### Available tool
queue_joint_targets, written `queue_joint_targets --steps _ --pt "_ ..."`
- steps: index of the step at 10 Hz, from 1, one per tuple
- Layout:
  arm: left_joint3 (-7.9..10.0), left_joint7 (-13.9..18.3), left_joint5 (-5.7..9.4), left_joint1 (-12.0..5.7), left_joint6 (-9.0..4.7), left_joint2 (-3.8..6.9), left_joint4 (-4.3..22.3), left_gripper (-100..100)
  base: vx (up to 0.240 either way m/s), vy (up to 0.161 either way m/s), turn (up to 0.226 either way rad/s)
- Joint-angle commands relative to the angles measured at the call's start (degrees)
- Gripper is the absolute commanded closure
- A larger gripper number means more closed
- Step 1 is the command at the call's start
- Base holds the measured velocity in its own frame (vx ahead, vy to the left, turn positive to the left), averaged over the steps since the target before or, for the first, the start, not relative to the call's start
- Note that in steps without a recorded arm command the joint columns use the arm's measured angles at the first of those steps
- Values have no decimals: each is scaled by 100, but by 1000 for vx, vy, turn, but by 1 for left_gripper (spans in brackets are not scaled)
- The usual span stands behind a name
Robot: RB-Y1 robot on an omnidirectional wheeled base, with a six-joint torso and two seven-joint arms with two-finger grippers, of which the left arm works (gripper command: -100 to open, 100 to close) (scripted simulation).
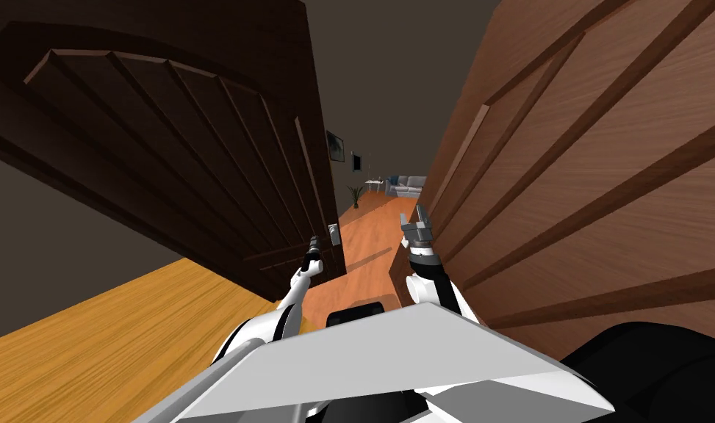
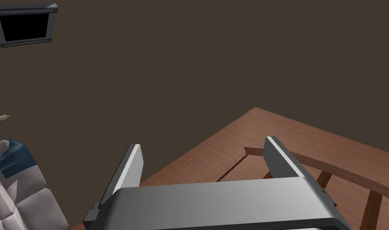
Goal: Push the door open
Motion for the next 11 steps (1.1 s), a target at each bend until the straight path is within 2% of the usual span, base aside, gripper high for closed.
queue_joint_targets --steps 1,3,5,6,9,10,11 --pt "-37 -147 121 -69 -57 -35 90 -100 -200 -45 91" --pt "-87 -341 291 -176 -142 -186 238 -100 -236 -45 91" --pt "-87 -341 291 -176 -142 -186 238 -100 -97 -21 4" --pt "-117 -456 391 -239 -192 -339 325 -100 -67 -54 54" --pt "-148 -572 493 -303 -242 -563 413 -100 -115 -143 22" --pt "-152 -589 508 -312 -250 -606 426 -100 -82 -192 -12" --pt "-156 -555 494 -321 -299 -562 485 -100 -38 -90 6"
